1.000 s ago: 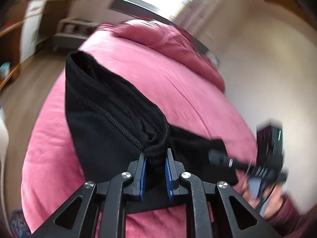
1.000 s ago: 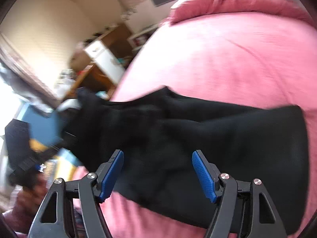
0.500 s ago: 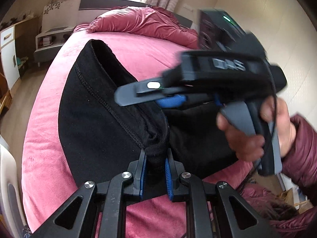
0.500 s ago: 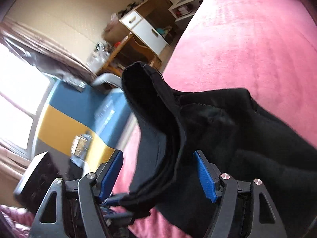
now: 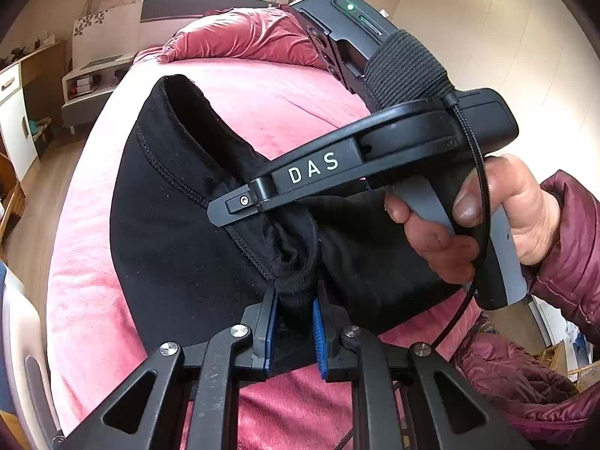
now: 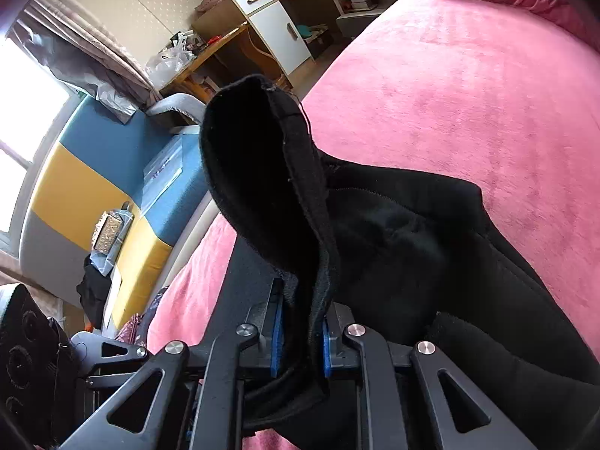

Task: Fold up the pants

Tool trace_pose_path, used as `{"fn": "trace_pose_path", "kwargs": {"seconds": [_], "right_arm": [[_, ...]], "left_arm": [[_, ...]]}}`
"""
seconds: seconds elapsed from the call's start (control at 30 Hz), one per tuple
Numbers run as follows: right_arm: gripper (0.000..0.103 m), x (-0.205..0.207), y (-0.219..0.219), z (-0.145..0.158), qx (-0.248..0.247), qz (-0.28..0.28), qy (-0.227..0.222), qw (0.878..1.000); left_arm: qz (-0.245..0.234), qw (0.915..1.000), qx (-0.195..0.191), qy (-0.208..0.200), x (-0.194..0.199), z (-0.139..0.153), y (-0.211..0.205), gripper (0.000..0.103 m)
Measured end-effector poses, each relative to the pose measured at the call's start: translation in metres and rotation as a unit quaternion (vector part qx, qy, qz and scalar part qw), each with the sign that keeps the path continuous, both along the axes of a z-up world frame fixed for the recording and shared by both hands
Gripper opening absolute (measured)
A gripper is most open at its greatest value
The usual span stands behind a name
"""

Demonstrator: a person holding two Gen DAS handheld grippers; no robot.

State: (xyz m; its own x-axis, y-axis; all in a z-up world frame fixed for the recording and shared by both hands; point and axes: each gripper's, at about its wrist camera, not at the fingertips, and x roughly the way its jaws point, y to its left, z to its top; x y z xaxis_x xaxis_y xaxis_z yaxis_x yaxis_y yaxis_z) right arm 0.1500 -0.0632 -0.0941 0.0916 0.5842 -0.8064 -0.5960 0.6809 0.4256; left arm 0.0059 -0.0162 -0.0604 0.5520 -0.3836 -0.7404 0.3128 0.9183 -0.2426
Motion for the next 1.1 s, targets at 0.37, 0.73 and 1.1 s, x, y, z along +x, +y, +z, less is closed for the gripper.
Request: {"fn": "trace_pose_path", "kwargs": {"seconds": [0.37, 0.73, 1.1], "right_arm": [[0.014, -0.006, -0.028, 0.005, 0.035, -0.034, 0.019, 0.999], [0.014, -0.012, -0.051, 0.019, 0.077, -0.066, 0.030, 0.994], [0.013, -0.031, -0.042, 0.085, 0.155, -0.050, 0.004, 0.987]], "left_arm": [[-0.012, 0.9999, 0.007, 0.007, 0.003, 0.007, 0.004, 0.029], [0.074, 0.9826, -0.170, 0.016, 0.008, 0.029, 0.130, 0.033], [0.188, 0.9628, -0.186, 0.057, 0.021, -0.012, 0.174, 0.033]]}}
